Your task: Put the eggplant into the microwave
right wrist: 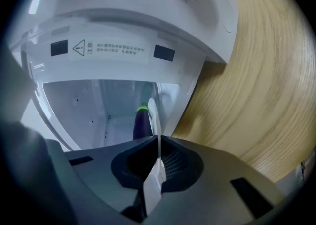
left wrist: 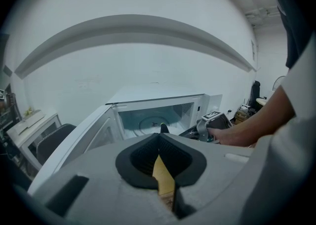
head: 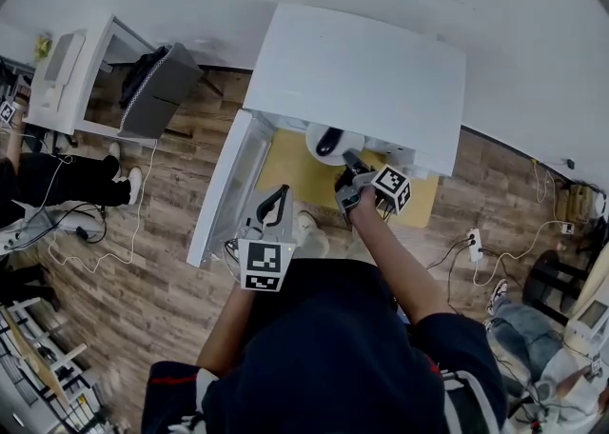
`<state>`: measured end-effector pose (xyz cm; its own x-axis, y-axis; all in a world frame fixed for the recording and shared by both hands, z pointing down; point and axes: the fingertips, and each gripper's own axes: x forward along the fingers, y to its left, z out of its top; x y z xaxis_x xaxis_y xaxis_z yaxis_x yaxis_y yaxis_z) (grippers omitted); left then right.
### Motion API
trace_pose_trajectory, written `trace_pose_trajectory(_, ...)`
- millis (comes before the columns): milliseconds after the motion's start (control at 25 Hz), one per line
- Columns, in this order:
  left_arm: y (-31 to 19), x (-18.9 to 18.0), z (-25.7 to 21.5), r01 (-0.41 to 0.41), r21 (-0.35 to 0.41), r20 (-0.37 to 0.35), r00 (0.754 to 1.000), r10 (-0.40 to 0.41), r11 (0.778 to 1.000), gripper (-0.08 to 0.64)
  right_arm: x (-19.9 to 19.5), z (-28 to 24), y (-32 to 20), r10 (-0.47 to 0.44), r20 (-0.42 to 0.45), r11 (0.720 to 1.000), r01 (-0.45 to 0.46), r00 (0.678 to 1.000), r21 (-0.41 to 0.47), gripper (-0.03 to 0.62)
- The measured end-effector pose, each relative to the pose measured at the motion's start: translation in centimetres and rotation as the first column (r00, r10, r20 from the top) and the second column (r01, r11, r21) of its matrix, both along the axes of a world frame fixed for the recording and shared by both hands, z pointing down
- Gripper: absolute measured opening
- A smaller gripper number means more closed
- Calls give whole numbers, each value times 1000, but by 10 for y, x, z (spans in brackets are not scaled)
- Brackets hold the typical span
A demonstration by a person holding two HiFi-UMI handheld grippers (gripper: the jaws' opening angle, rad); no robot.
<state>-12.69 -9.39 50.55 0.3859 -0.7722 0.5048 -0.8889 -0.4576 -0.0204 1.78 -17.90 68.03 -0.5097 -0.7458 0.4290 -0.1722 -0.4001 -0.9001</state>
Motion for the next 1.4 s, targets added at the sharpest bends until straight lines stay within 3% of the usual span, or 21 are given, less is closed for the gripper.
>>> trace_pose_trajectory(1000, -10, -10, 7, -27, -27, 0, 1000, 27, 999, 15, -12, 9, -27, 51, 0, 999, -51, 999, 11, 21)
trace_pose_trajectory(1400, -15, -12, 3, -21, -18, -8, 1000, 21, 1000, 15, -15, 4, -28, 23, -21, 999, -22, 1000, 31, 32)
